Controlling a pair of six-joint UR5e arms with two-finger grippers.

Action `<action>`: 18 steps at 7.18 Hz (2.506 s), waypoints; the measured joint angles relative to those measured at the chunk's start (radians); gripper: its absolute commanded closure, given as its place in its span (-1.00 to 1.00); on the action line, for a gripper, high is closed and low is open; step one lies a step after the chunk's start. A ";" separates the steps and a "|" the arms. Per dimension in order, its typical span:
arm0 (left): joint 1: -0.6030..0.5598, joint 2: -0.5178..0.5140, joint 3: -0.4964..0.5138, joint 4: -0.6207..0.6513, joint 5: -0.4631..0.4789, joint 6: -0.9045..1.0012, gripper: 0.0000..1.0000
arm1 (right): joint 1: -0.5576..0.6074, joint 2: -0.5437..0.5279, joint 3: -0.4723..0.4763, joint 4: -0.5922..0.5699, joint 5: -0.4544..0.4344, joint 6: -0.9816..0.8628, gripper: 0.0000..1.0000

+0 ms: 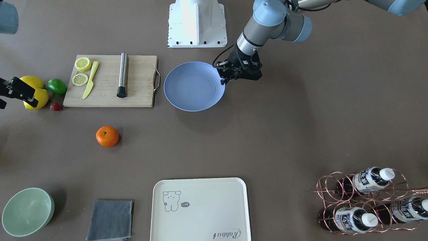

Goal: Pick orange to plate
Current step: 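Push the blue plate with the left gripper toward the table center, then withdraw the left arm while the right gripper reaches down to the orange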

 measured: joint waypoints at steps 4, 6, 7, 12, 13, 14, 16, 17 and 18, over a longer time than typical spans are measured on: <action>0.001 -0.043 0.082 0.000 0.054 -0.002 1.00 | -0.018 0.001 -0.006 0.002 -0.001 0.008 -1.00; -0.035 -0.049 0.119 -0.009 0.054 0.001 -0.96 | -0.020 0.001 -0.006 0.002 0.000 0.011 -1.00; -0.039 -0.058 0.130 -0.012 0.055 0.001 -0.96 | -0.022 0.001 -0.005 0.002 0.000 0.013 -1.00; -0.167 -0.063 0.073 0.000 -0.055 0.056 -0.96 | -0.136 0.075 -0.022 0.056 -0.072 0.184 -1.00; -0.214 -0.032 0.053 0.001 -0.072 0.186 -0.96 | -0.181 0.115 -0.038 0.057 -0.106 0.242 -1.00; -0.261 0.000 0.039 0.003 -0.081 0.323 -0.96 | -0.218 0.146 -0.057 0.060 -0.135 0.279 -1.00; -0.328 0.027 0.043 0.014 -0.082 0.464 -0.96 | -0.283 0.190 -0.129 0.110 -0.205 0.325 -1.00; -0.359 0.031 0.044 0.030 -0.080 0.514 -0.96 | -0.308 0.198 -0.198 0.197 -0.223 0.366 -1.00; -0.392 0.036 0.036 0.050 -0.084 0.541 -0.96 | -0.328 0.202 -0.260 0.271 -0.238 0.395 -1.00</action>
